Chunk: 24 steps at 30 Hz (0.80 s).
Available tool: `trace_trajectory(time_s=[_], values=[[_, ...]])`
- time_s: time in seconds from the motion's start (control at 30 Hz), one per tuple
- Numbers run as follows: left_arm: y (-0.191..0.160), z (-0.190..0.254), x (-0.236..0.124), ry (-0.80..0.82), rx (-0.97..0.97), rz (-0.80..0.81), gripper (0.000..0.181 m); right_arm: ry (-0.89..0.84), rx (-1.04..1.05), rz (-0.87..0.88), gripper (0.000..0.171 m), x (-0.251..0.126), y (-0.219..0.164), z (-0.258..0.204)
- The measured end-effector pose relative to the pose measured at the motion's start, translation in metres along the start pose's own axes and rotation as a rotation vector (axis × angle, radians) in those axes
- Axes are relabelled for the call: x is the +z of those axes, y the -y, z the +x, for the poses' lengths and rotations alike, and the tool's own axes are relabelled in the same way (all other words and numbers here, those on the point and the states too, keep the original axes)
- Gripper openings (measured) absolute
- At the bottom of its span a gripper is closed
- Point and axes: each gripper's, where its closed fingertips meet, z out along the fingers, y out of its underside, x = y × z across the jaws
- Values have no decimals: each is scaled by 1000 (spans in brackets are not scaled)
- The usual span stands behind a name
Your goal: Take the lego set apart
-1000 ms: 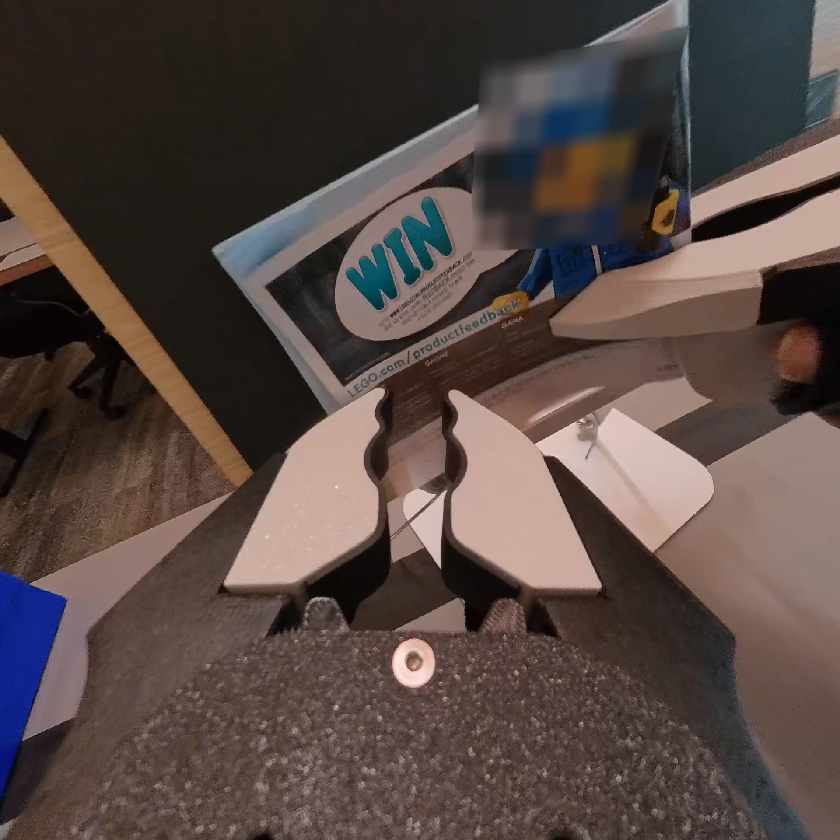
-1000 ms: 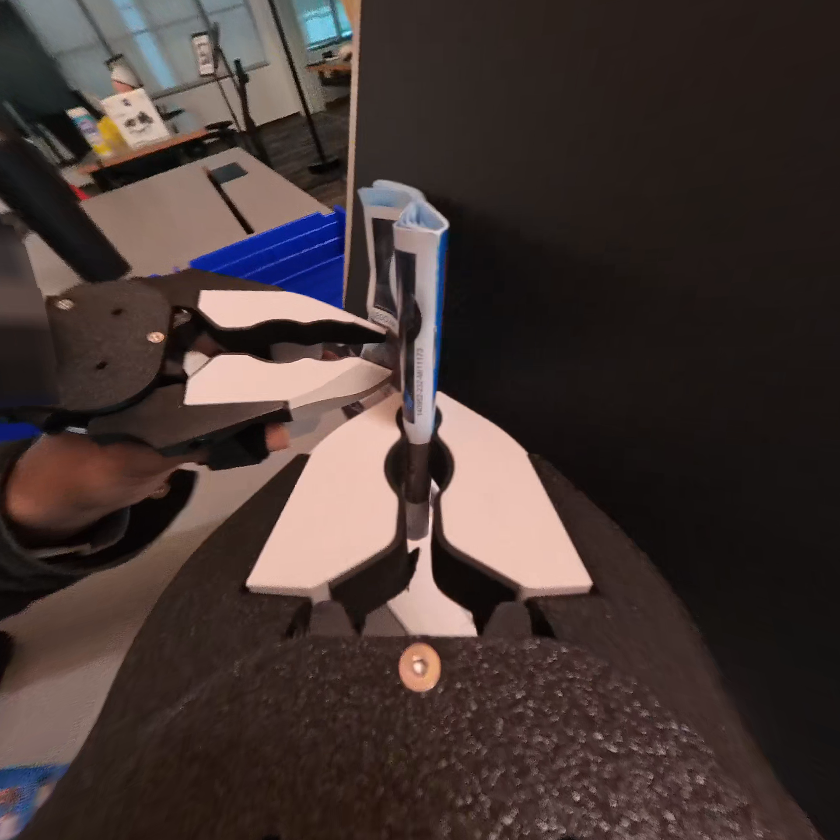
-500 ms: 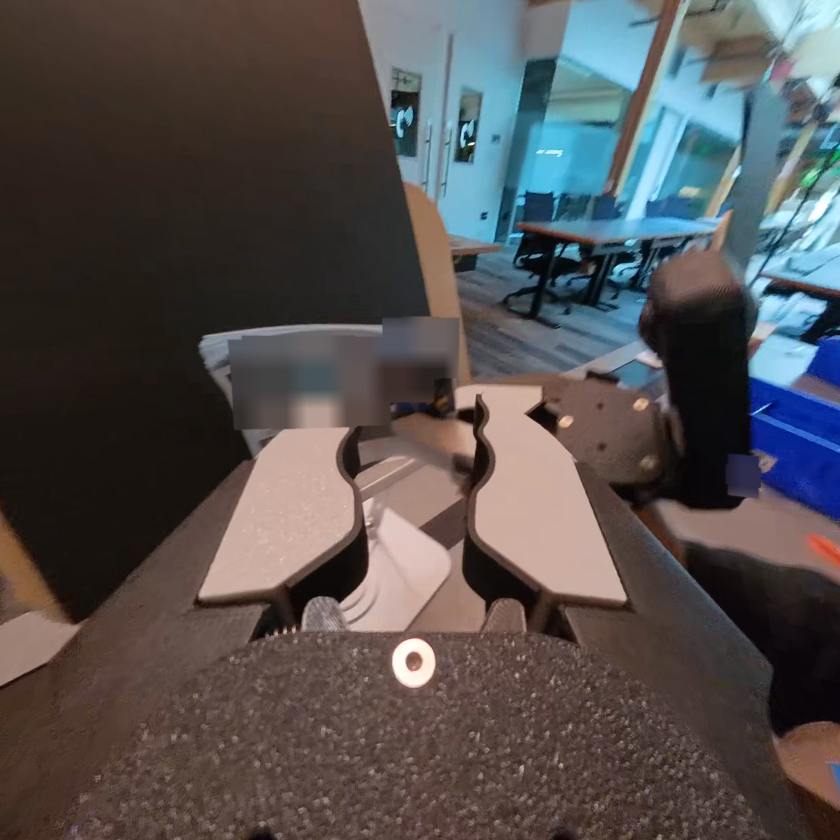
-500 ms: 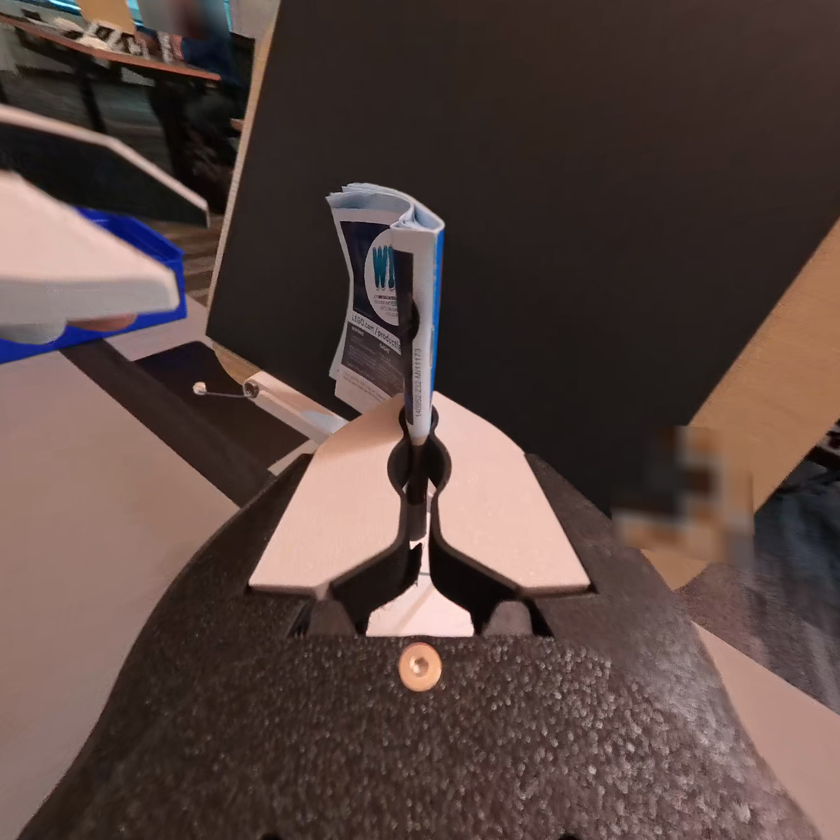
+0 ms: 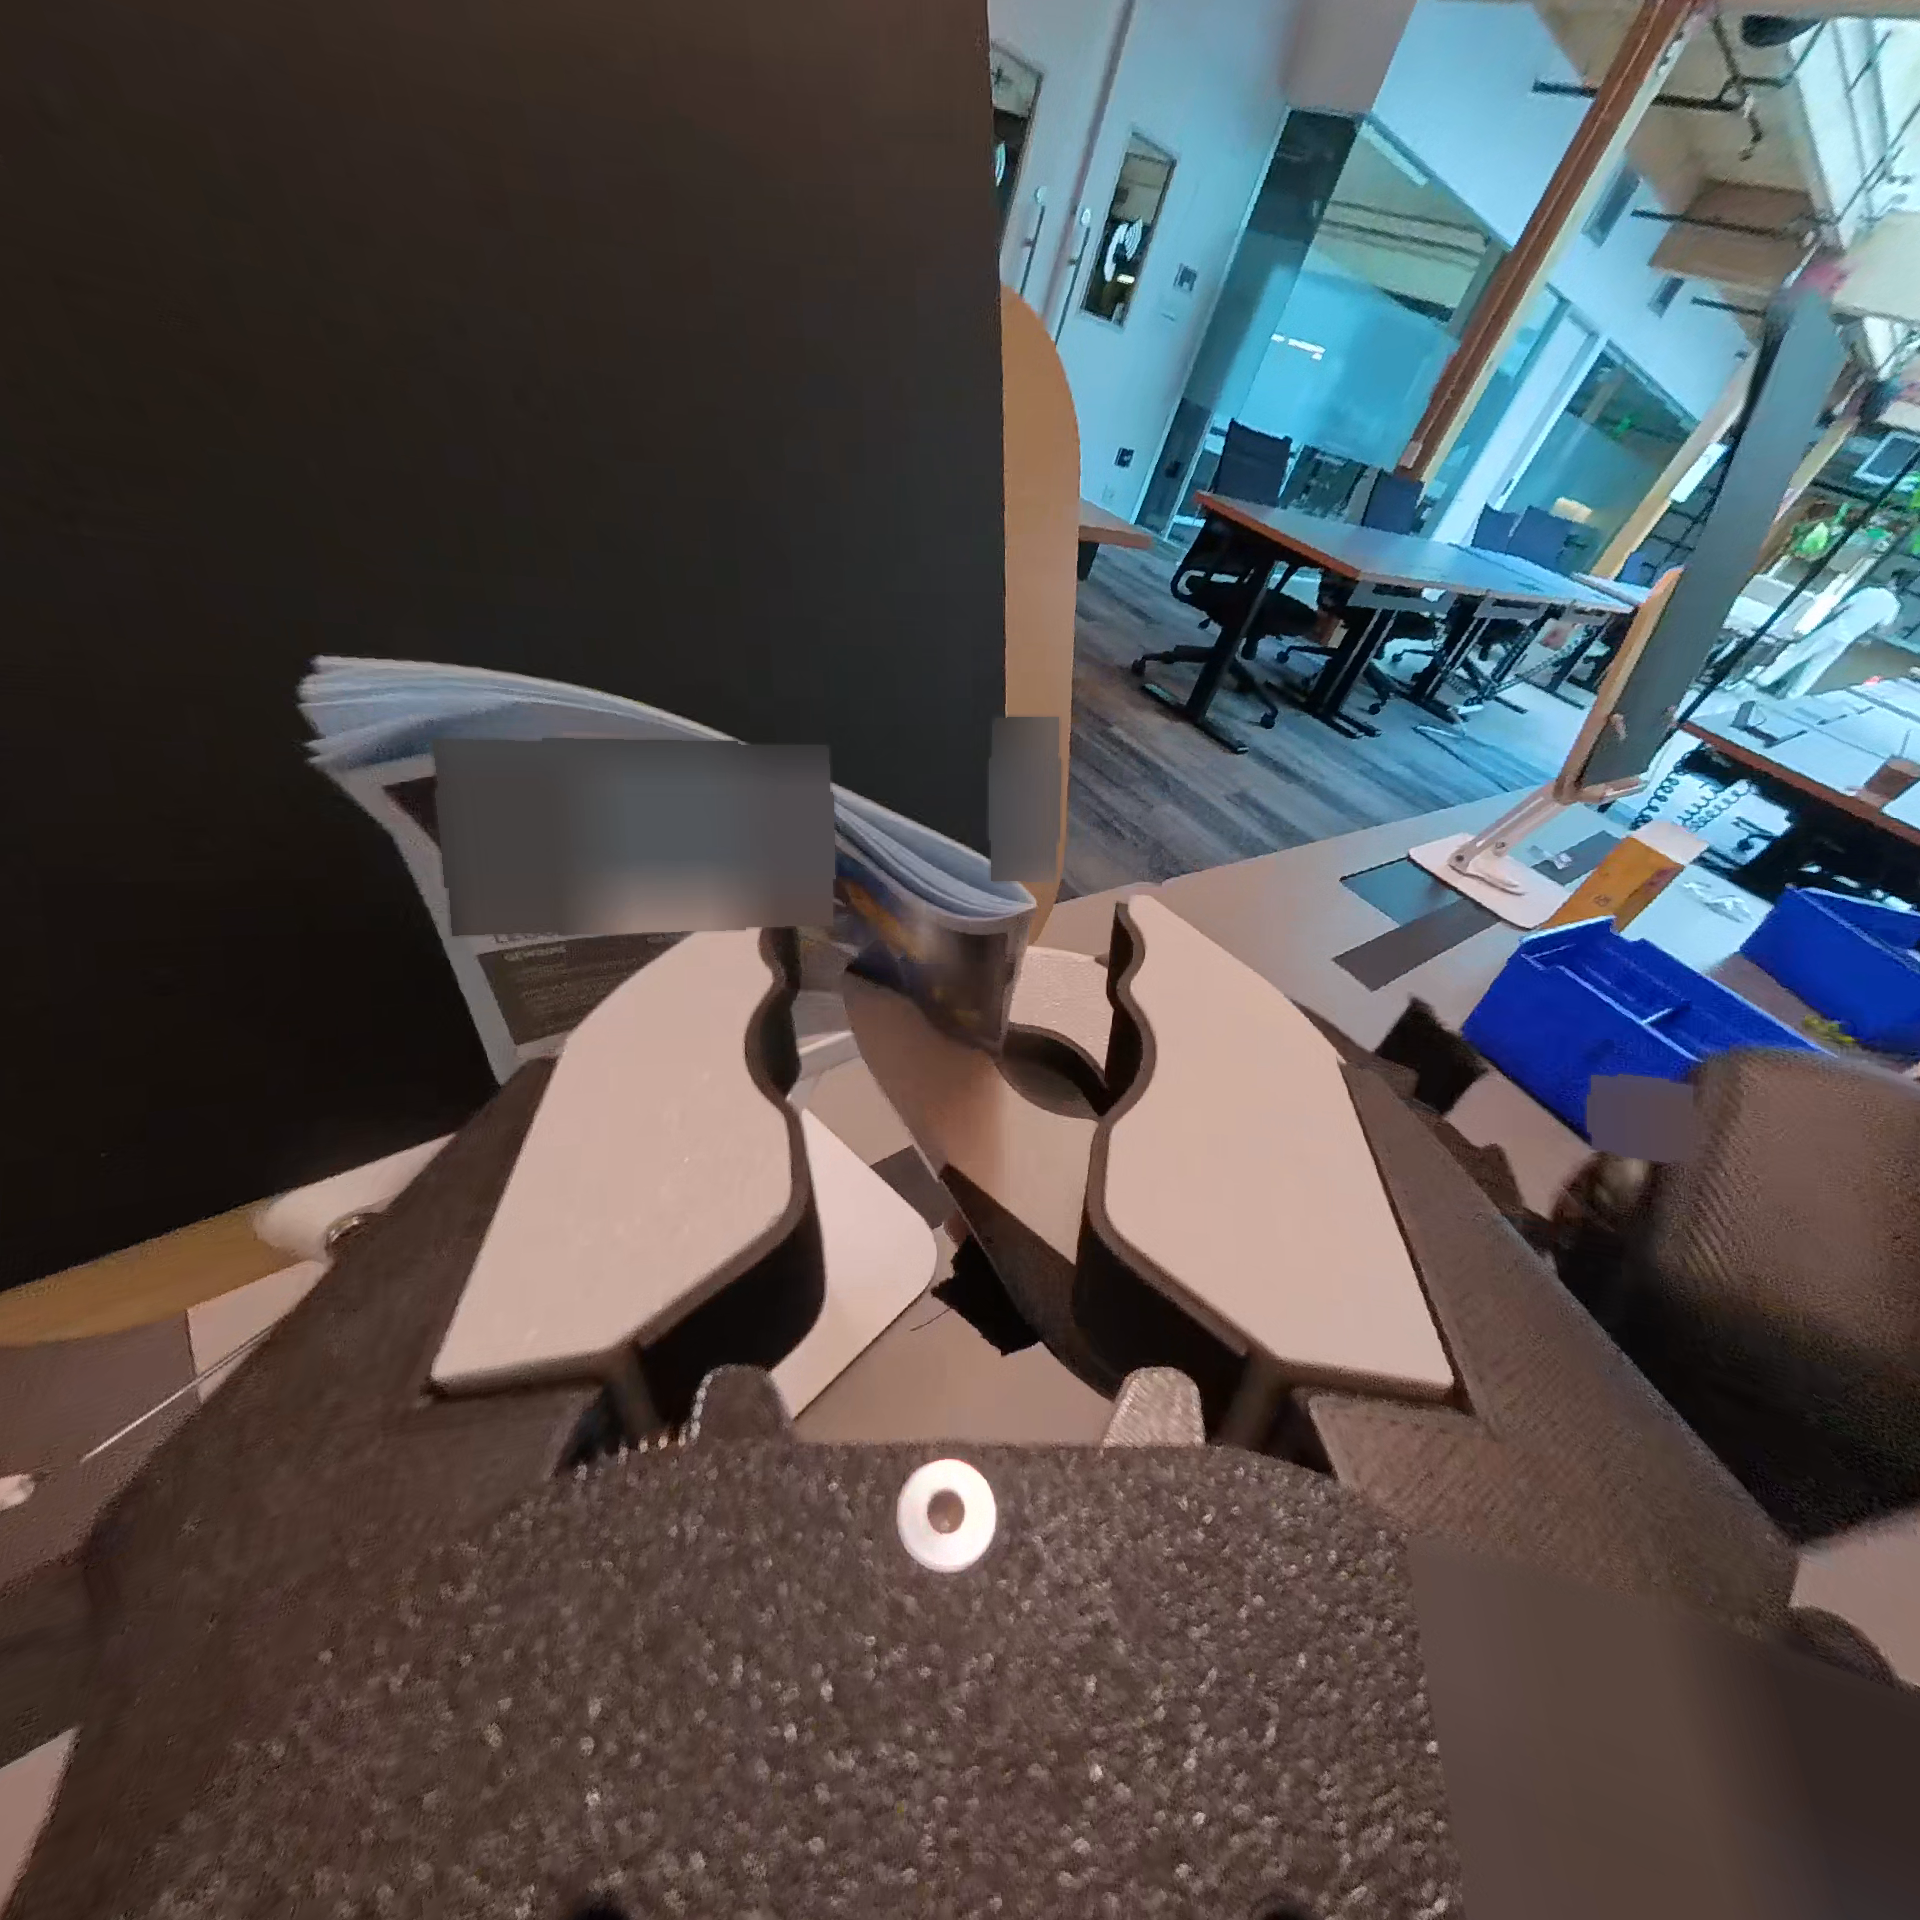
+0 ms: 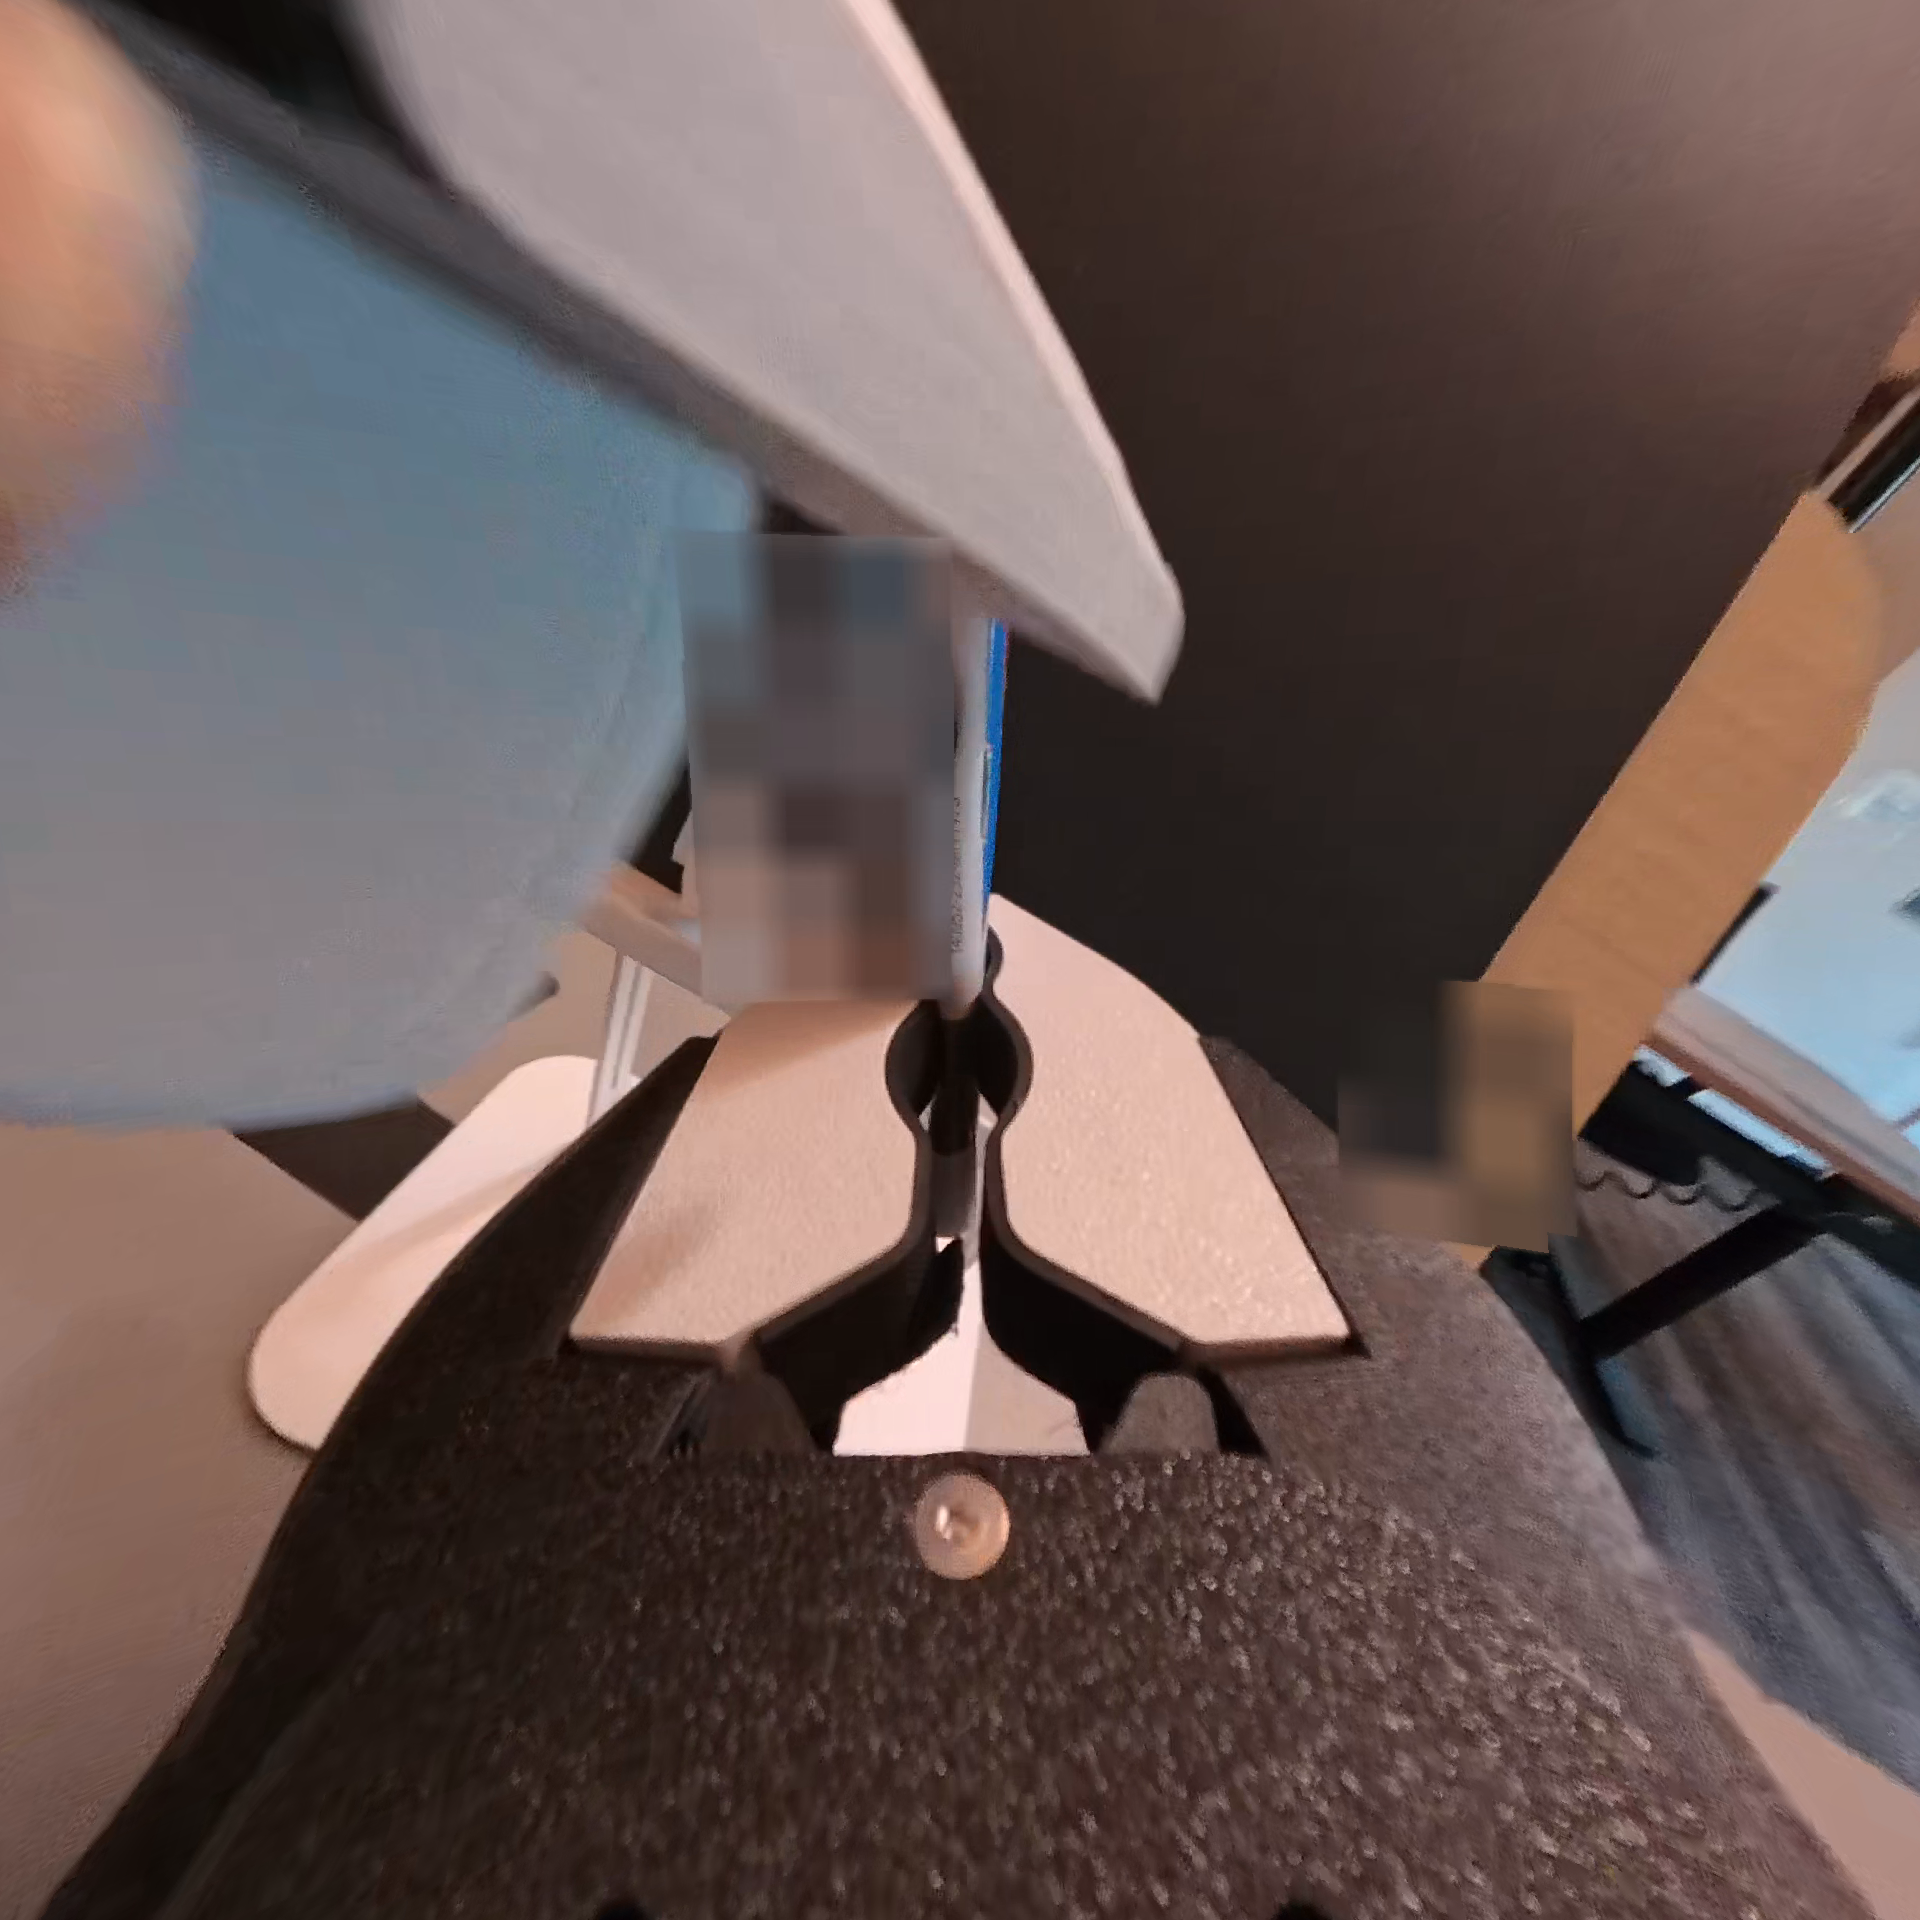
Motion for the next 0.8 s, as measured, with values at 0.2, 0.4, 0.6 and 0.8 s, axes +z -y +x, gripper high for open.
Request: trace_trajectory(time_s=[0.2, 0.4, 0.6, 0.8], values=[[-5, -6, 0, 26, 8, 9, 30, -24, -95, 21, 1, -6, 9, -8], [0, -6, -15, -17, 82, 7, 8, 117, -19, 56, 21, -22, 16, -17], [3, 7, -50, -298, 362, -142, 3, 618, 252, 160, 40, -81, 31, -18], [-14, 16, -77, -480, 583, -323, 2, 799, 243, 70, 86, -88, 16, 21]])
